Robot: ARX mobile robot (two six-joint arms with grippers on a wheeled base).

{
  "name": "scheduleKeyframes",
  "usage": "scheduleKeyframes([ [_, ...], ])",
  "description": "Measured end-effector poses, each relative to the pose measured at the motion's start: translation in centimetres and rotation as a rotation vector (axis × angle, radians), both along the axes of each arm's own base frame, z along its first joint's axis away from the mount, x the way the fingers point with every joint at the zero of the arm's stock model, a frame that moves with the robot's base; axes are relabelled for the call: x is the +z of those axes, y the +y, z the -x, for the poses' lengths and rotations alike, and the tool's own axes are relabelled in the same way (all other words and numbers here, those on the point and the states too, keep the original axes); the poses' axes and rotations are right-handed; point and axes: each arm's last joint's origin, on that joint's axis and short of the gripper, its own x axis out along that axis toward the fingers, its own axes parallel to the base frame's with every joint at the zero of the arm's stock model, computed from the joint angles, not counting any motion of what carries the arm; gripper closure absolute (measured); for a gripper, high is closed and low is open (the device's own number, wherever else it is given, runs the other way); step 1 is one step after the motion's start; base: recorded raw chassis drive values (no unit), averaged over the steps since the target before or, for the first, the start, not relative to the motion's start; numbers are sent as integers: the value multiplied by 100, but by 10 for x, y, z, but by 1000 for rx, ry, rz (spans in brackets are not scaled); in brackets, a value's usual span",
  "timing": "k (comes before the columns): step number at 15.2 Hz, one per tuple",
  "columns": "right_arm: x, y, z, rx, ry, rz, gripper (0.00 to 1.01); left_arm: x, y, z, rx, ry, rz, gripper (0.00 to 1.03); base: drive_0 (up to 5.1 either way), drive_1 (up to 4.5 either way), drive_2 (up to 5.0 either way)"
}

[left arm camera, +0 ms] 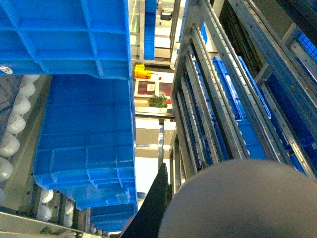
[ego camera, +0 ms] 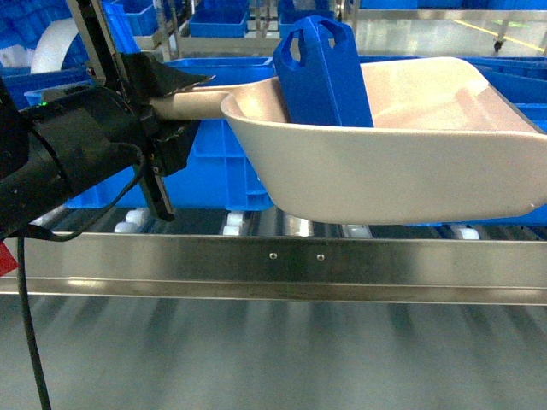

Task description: Place part in tray to right shelf

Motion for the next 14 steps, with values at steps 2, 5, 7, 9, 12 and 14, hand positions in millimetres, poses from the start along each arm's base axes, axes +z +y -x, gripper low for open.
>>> scheduleKeyframes([
  [2,0,0,0,0,0,0,3,0,0,0,0,0,0,91,0,0,0],
  [5,0,0,0,0,0,0,3,0,0,0,0,0,0,91,0,0,0],
  [7,0,0,0,0,0,0,3,2,1,2,27,71,-77,91,0,0,0],
  [9,0,0,0,0,-1,0,3,26,1,9,45,-44,-172,91,0,0,0],
  [12,0,0,0,0,0,0,3,36,-1,20,24,-68,-168,91,0,0,0],
  [14,0,0,0,0,0,0,3,94,42,-5,275,-75,-131,91,0,0,0],
])
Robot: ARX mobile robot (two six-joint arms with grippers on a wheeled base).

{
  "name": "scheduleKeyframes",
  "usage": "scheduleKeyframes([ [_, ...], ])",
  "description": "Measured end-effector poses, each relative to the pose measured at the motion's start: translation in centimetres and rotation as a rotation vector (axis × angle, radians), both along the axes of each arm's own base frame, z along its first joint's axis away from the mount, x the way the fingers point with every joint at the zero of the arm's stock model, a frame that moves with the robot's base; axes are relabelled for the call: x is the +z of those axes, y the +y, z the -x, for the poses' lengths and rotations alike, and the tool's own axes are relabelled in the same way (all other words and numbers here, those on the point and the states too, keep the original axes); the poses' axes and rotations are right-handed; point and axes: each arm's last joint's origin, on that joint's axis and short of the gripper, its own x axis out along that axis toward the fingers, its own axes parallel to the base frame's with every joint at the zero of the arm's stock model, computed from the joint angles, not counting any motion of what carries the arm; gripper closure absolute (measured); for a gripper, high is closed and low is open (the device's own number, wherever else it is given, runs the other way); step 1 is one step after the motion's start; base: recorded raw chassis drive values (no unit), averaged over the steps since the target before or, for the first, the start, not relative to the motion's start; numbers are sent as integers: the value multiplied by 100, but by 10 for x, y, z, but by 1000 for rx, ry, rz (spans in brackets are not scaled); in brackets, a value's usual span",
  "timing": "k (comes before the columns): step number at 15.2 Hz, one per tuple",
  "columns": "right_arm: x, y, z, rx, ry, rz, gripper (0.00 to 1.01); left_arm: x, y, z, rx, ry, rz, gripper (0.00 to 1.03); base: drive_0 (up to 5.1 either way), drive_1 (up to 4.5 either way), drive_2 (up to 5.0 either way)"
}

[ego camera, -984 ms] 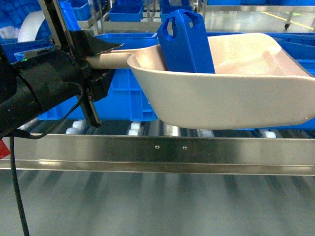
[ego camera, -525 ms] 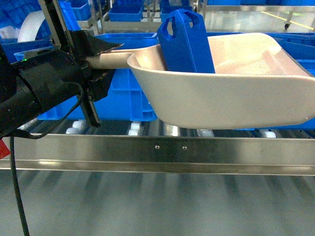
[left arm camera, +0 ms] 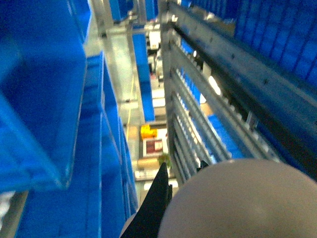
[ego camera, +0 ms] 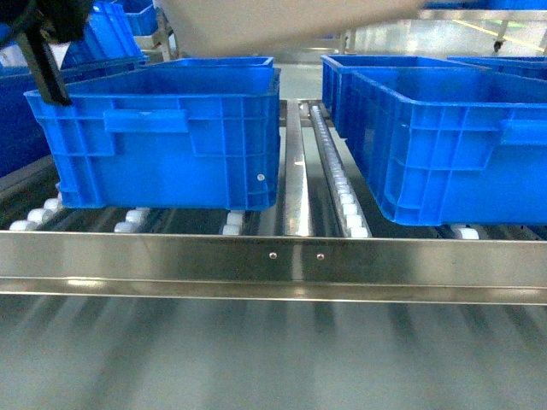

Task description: Place part in tray to right shelf

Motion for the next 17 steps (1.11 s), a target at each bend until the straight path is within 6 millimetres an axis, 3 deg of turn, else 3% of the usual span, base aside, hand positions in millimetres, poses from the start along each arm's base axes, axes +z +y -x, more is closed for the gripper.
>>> scheduleKeyframes([
  [2,0,0,0,0,0,0,3,23,23,-23,118,-1,0,91,0,0,0],
  [4,0,0,0,0,0,0,3,22,45,-51,213,49,-45,91,0,0,0],
  [9,0,0,0,0,-1,0,3,27,65,-70,320,46,-74,91,0,0,0],
  [11,0,0,0,0,-1,0,3,50,90,-98,402,31,-110,91,0,0,0],
  [13,0,0,0,0,0,0,3,58,90,-121,466,80,-174,91,0,0,0],
  [17,0,0,0,0,0,0,3,58,75,-173,611,223,-462,91,0,0,0],
])
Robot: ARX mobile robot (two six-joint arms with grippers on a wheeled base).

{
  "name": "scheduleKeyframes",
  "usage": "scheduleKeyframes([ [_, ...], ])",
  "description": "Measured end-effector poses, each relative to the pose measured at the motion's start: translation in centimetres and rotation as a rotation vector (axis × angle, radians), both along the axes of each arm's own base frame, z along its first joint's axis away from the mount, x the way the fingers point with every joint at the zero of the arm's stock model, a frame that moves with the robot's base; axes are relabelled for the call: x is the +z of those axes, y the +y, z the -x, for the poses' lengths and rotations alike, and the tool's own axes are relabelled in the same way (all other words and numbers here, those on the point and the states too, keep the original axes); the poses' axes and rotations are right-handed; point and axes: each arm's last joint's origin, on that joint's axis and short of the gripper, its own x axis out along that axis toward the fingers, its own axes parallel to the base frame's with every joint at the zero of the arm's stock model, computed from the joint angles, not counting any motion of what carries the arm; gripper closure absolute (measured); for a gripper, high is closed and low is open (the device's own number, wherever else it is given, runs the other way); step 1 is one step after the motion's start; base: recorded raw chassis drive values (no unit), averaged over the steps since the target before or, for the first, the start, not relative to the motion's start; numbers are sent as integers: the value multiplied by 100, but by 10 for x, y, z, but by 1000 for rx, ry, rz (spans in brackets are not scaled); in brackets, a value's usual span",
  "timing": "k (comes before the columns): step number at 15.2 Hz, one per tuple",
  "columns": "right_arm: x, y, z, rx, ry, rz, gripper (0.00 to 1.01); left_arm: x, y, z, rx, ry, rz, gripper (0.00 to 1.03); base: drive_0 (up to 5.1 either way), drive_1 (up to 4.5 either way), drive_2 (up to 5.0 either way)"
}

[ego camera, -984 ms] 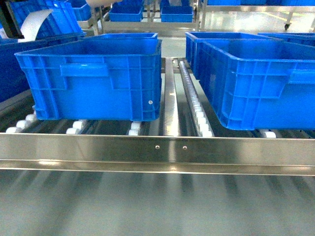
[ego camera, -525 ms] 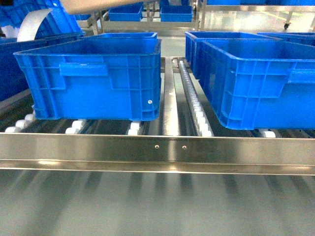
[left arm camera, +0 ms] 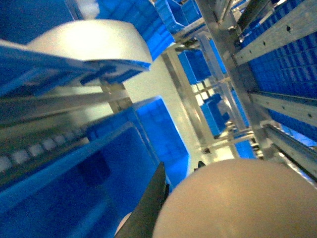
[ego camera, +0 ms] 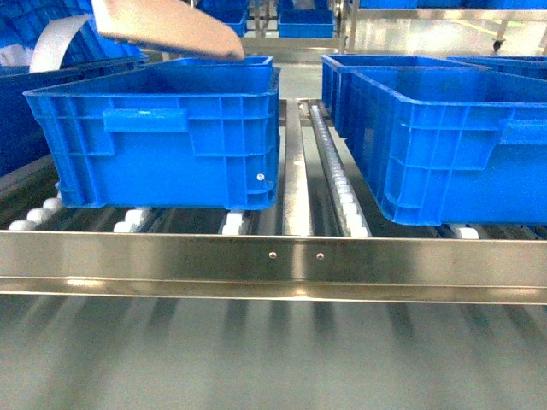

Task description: Place part in tray to right shelf

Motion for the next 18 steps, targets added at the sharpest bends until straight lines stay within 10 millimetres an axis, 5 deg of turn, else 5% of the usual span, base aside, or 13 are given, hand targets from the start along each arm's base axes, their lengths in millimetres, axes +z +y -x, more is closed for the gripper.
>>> scheduleKeyframes([
  [2,0,0,0,0,-1,0,3,2,-2,-3,51,35,-146,91,0,0,0],
  [6,0,0,0,0,0,0,3,10,7,6,14,-34,-153,91,0,0,0],
  [8,0,0,0,0,-1,0,3,4,-4,58,-82,-98,-99,91,0,0,0],
  [12,0,0,0,0,0,0,3,26,5,217,-227,-417,-50,91,0,0,0],
  [14,0,0,0,0,-1,0,3,-10,9,285,-233,-400,-79,91,0,0,0],
  [16,0,0,0,0,0,0,3,-84,4,349,-222,-194,-45,91,0,0,0],
  [17,0,0,0,-1,0,0,3,-116,0,370,-284,-64,-85,91,0,0,0],
  [18,-1,-1,0,34,4,-21,6,-125,-2,378,-349,28,-224,91,0,0,0],
])
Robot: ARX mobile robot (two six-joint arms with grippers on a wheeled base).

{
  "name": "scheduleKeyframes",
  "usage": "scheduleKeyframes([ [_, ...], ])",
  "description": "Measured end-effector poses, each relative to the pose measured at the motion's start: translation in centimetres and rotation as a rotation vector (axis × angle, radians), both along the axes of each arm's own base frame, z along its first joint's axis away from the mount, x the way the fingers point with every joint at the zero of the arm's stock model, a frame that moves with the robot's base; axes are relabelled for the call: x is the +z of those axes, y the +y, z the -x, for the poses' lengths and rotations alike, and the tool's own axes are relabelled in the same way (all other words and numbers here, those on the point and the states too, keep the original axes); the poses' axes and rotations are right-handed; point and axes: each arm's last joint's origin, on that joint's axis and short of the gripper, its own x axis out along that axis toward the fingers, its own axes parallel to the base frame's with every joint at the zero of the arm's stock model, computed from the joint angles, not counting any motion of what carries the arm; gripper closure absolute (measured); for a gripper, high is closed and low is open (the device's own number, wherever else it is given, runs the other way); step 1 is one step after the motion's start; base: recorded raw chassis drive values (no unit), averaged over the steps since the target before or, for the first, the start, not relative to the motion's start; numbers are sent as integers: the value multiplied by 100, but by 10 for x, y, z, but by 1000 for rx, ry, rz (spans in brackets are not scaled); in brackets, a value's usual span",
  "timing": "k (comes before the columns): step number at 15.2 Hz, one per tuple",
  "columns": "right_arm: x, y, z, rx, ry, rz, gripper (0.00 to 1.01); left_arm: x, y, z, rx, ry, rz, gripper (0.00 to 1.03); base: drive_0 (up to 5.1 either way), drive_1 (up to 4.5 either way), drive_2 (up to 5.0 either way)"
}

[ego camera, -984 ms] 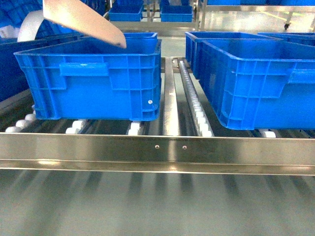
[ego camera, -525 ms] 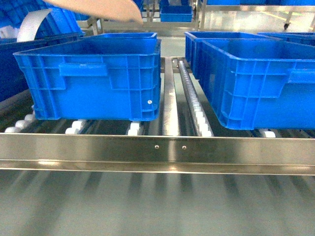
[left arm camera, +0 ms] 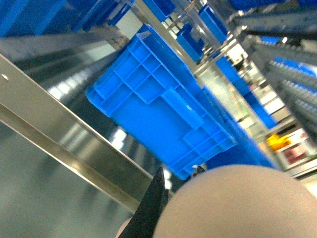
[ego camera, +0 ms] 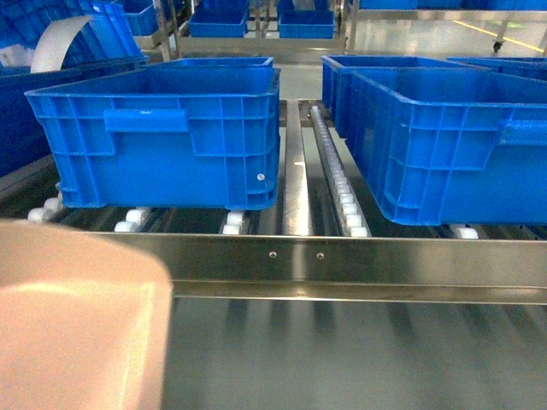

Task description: Place part in tray to right shelf

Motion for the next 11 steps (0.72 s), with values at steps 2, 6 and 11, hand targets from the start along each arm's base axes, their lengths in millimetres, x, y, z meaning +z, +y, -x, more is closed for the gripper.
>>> scheduleKeyframes([
  [2,-10,-9,3,162,-52,-175,30,7,-6,10,-48,-34,-452,91,0,0,0],
  [6,-33,-5,2,300,-46,-295,79,-8,-18,19,-71,-4,-792,91,0,0,0],
  [11,-49,-5,2,302,-48,-302,99,-14,-17,30,-52,-36,-820,91,0,0,0],
])
